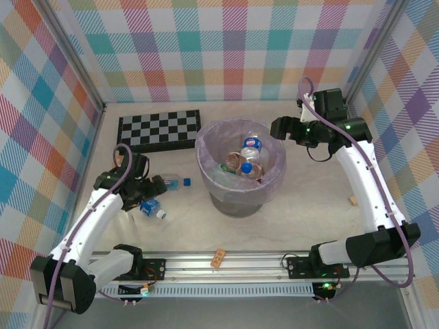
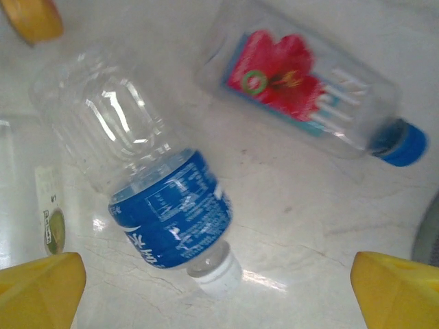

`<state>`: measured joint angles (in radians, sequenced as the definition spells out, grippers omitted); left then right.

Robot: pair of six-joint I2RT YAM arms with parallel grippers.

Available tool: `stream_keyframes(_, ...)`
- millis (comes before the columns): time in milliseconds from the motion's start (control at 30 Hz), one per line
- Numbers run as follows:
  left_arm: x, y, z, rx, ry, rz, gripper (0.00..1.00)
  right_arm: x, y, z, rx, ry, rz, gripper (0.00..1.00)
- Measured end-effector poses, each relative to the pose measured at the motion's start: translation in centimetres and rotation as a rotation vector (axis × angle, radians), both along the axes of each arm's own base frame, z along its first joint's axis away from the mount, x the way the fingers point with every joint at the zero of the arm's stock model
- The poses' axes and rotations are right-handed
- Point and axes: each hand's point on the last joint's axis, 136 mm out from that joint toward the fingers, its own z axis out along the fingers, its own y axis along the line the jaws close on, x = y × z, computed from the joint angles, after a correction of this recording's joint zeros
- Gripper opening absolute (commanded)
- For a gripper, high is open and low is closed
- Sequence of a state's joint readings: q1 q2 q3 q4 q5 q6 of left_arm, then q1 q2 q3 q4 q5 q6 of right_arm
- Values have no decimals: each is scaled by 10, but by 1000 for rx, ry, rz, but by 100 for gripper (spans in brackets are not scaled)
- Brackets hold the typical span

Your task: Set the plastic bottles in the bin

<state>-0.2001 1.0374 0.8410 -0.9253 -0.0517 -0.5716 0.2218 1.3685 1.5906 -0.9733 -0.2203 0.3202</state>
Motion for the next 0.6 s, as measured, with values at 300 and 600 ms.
stream_keyframes(300, -7, 5, -54, -87, 35, 134, 97, 2, 1, -4, -6, 10, 6, 86)
stream_keyframes(600, -4, 3, -80, -119, 39, 184, 80, 1, 2, -5, -2, 14, 11, 86)
